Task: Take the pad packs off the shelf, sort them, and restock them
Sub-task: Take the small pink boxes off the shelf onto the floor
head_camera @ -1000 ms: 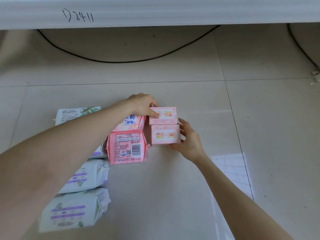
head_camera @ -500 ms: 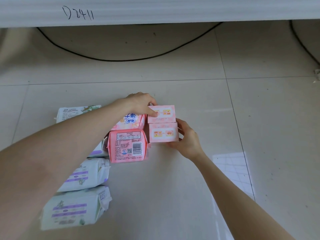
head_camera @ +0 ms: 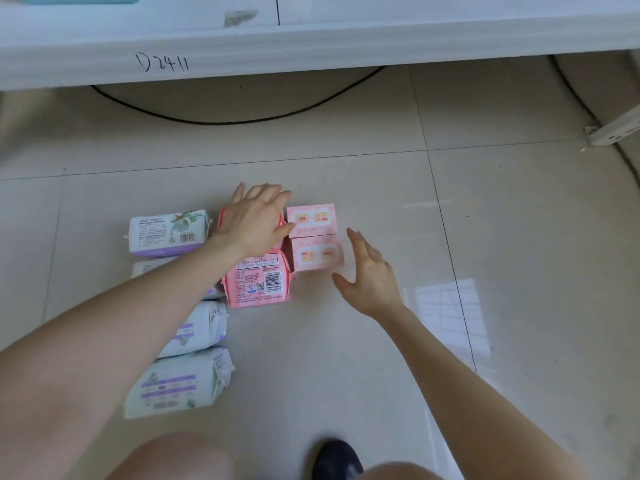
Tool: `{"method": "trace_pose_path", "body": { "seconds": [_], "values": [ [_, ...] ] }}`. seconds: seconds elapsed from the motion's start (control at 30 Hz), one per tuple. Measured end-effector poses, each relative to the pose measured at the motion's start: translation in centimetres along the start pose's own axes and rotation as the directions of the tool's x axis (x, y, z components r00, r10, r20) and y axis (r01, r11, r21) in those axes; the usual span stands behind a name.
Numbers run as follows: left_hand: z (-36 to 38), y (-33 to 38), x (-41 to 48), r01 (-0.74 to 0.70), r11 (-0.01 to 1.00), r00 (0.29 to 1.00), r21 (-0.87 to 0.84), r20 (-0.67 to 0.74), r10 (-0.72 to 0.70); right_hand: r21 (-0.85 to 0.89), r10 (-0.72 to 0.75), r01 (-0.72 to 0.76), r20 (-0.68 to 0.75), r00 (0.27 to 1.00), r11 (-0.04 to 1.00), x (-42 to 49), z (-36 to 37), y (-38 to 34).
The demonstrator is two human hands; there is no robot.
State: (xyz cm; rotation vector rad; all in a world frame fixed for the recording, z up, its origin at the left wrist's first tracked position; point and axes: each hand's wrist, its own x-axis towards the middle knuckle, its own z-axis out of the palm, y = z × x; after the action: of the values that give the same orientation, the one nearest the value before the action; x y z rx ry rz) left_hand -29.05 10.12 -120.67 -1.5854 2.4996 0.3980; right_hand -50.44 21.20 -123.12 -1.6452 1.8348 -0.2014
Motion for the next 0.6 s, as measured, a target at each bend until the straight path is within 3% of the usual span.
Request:
{"method": "trace_pose_path", "body": {
  "seconds": [0.1,0.27,0.6],
  "values": [
    [-1.5,0.7,-3.3,-0.007,0.997,1.000,0.076,-0.007,0.007,-0.178,-0.004,0.005,0.008,1.000,0.984,-2.6,-1.9,-1.9],
    [-5.7,2.5,-9.3,-0.011,0.989,0.997,0.150,0.083,-0.001,-0.335,-0.002,0.020,0.055,0.998,0.942,-7.4,-6.2,-5.9],
    [-23.7,6.4,-20.4,0.071,0.985,0.992,0.156,0.096,-0.087,-0.451,-0.013,0.050,0.084,0.996,0.891,-17.3,-20.4,-17.4]
  ]
}}
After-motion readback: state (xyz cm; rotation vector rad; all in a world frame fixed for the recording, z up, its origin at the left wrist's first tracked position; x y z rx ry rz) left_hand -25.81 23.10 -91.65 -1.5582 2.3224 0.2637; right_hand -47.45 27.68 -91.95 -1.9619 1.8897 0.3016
